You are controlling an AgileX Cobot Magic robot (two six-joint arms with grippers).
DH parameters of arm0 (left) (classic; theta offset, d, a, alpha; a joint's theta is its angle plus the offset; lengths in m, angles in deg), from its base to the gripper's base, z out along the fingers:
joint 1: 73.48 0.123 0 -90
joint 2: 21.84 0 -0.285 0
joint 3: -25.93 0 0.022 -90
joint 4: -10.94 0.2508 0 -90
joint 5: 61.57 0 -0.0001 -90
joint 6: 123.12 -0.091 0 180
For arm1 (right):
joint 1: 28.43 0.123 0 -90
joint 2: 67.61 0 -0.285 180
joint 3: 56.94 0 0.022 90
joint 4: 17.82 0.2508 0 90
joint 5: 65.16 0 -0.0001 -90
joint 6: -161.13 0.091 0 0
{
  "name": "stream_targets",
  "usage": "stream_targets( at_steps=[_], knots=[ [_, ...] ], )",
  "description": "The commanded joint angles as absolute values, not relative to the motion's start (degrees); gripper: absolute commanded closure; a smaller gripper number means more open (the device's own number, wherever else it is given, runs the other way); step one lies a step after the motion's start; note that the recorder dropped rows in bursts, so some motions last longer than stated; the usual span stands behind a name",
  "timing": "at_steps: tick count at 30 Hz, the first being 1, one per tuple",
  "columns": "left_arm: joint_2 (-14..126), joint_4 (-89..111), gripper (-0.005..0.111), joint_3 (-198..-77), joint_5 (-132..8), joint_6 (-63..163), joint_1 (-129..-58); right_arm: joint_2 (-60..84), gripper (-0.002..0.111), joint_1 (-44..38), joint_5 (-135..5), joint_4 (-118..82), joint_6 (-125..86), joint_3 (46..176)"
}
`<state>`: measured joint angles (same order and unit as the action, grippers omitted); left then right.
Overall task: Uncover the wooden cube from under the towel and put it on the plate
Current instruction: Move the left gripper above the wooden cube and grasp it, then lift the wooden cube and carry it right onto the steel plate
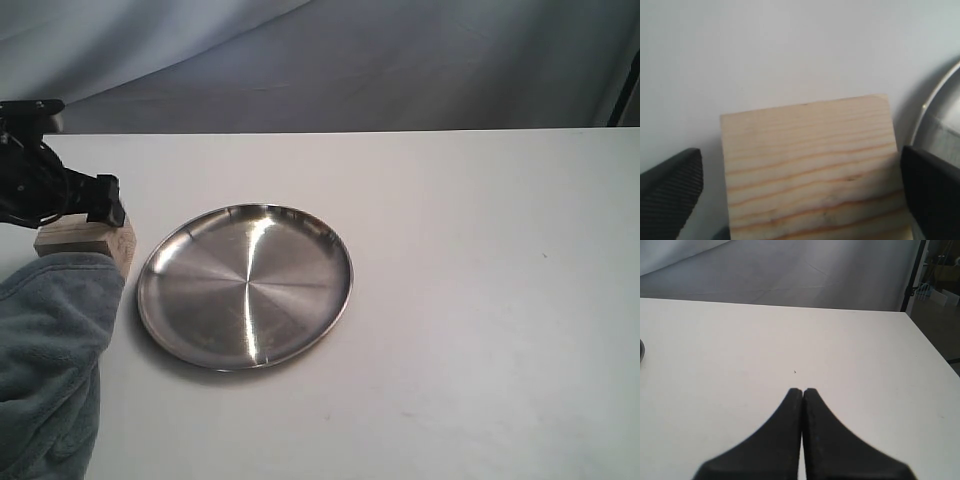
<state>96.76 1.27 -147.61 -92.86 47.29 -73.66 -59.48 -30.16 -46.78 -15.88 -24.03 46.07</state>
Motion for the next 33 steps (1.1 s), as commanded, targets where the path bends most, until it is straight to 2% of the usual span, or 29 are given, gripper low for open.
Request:
stream_targets(
  at_steps=[1,9,12,18,22,25,30,33],
  knots=[
    [97.03,-0.34,0.003,-147.53,-91.96,47.50,-74.50,-59.83,0.108,-30.15,-47.57,-15.63,-24.46,45.84],
    [98.92,1.30,0.003,-147.53,-86.96,48.16,-77.60,-59.83,0.108,-30.15,-47.57,-15.63,-24.46,45.84],
    [98.92,3.56,0.009,-147.53,-87.22,48.39,-77.47,-59.83,0.108,-30.15,-47.57,-15.63,-24.46,45.84],
    [98.92,8.27,0.042,-147.53,-88.46,47.92,-77.47,-59.83,0.108,-30.15,-47.57,-15.63,-24.46,45.84],
    [98.92,10.24,0.054,-147.53,-90.88,46.25,-77.47,-59.83,0.108,-30.15,-47.57,-15.63,-24.46,45.84],
    [98.92,11.53,0.069,-147.53,-91.69,46.00,-77.47,-59.83,0.108,-30.15,-47.57,-15.63,-24.46,45.84],
    [98.70,11.53,0.105,-147.53,-91.57,46.10,-77.47,-59.83,0.108,-30.15,-47.57,-15.63,-24.46,45.84],
    [97.27,11.53,0.106,-147.53,-91.57,46.10,-77.47,-59.83,0.108,-30.15,-47.57,-15.63,-24.46,45.84]
  ],
)
